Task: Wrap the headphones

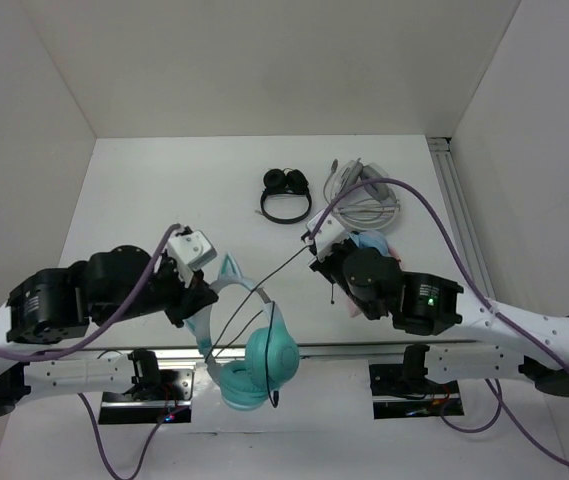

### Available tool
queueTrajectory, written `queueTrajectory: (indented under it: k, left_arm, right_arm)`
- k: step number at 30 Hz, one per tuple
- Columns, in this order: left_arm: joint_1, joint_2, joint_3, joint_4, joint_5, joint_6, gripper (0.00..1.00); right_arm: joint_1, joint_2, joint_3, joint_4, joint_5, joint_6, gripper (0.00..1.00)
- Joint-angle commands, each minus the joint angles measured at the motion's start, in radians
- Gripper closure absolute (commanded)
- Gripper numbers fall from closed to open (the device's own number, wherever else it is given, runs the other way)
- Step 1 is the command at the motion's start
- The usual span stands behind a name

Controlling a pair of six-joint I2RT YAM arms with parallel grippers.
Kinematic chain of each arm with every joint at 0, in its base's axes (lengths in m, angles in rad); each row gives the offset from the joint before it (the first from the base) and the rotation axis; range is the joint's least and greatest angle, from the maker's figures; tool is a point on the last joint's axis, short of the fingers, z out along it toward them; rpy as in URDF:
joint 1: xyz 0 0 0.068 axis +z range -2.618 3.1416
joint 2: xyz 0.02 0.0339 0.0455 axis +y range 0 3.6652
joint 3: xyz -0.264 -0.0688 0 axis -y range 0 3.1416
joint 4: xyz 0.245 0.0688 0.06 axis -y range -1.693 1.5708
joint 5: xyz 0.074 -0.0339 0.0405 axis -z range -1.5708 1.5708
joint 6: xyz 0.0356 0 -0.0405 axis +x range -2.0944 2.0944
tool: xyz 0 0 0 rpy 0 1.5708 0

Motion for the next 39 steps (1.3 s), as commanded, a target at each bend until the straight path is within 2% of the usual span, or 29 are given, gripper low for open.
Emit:
queueTrajectory:
  k: [1, 3, 11, 15, 18, 25, 33, 39]
  left_arm:
    - [-0.004, -0.026, 0.065, 0.051, -0.084, -0.068, 1.00]
    - [-0.004, -0.026, 0.074, 0.051, -0.168, -0.108, 1.00]
    - [-0.004, 0.036, 0.155, 0.106, -0.360, -0.180, 1.00]
    - [-0.004, 0.056, 0.226, 0.115, -0.493, -0.229, 1.00]
    - [-0.004, 0.089, 0.286, 0.136, -0.517, -0.229, 1.00]
    - [-0.004, 0.142, 0.285, 0.224, -0.590, -0.269, 1.00]
    - [-0.004, 0.239, 0.329, 0.279, -0.662, -0.278, 1.00]
    - [-0.004, 0.273, 0.366, 0.288, -0.673, -0.268, 1.00]
  right_arm:
    - [-0.061, 0.014, -0.030, 0.165, -0.119, 0.030, 0.97]
    - [-0.132, 0.014, -0.072, 0.224, -0.231, 0.039, 0.90]
    - [-0.426, 0.128, -0.148, 0.463, -0.661, 0.110, 0.91]
    - [-0.526, 0.181, -0.232, 0.571, -0.845, 0.142, 0.83]
    - [-0.589, 0.227, -0.269, 0.669, -0.960, 0.185, 0.83]
    - [-0.611, 0.292, -0.340, 0.831, -1.090, 0.239, 0.83]
    - [-0.631, 0.353, -0.407, 0.956, -1.146, 0.286, 0.87]
    - [-0.640, 0.398, -0.416, 0.985, -1.192, 0.295, 0.75]
